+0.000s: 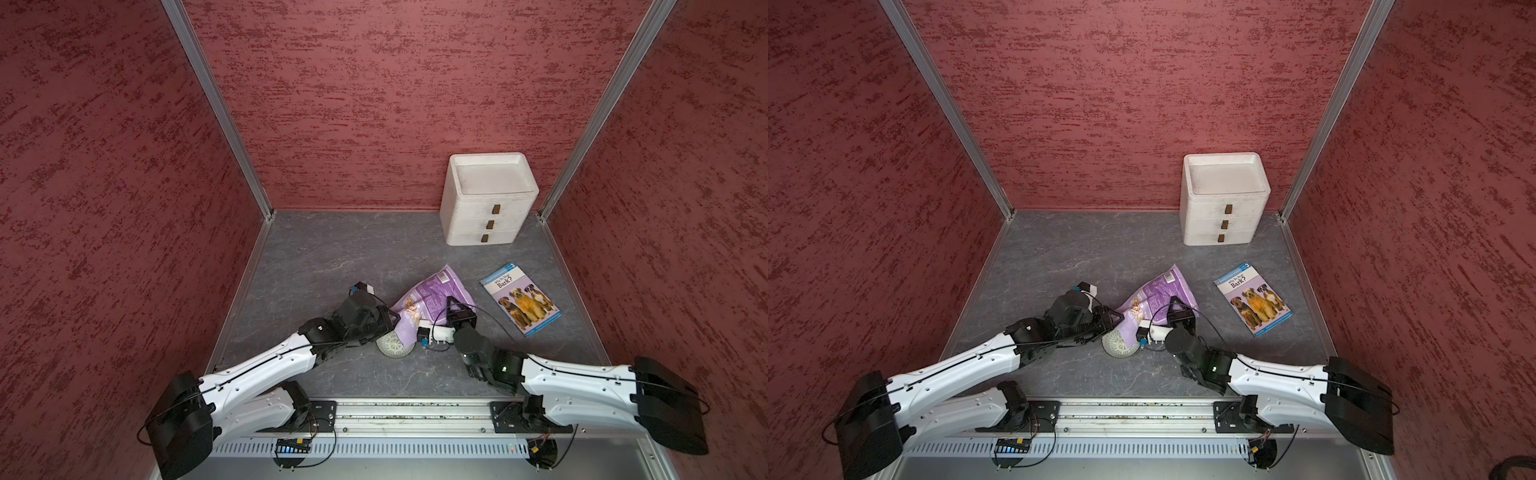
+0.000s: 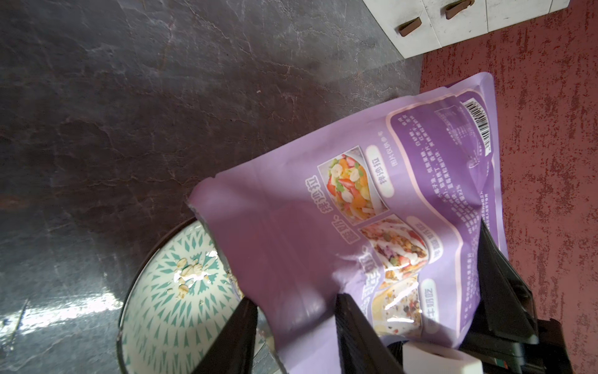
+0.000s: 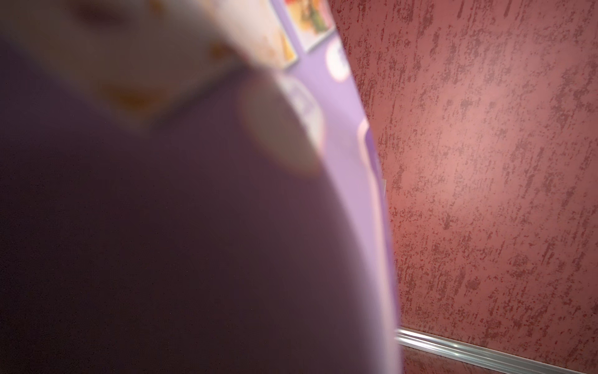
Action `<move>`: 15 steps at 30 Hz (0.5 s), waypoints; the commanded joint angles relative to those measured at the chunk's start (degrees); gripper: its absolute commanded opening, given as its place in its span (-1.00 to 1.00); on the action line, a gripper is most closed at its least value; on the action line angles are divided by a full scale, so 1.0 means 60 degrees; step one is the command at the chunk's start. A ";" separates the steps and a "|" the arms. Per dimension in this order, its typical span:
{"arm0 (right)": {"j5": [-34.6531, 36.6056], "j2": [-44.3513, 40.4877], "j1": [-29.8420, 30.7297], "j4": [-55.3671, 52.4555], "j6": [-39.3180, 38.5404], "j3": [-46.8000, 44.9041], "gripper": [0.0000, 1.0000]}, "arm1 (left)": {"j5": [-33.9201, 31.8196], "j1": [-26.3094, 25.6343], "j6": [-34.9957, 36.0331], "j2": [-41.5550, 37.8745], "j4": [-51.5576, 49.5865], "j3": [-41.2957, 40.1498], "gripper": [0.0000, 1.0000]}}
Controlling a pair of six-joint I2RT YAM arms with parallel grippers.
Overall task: Pour the oats into the breakfast bowl
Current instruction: Pour the oats into the bowl.
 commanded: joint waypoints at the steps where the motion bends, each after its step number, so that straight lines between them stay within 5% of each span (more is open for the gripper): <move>1: 0.0488 -0.0237 0.0217 0.2004 -0.0213 0.0175 -1.00 | -0.0061 -0.0036 -0.0002 0.0104 0.0391 -0.0126 -0.14; 15: 0.0542 0.0067 0.0302 0.2968 -0.1019 0.0105 -1.00 | -0.0024 -0.0035 -0.0015 0.0194 0.0450 -0.0141 -0.16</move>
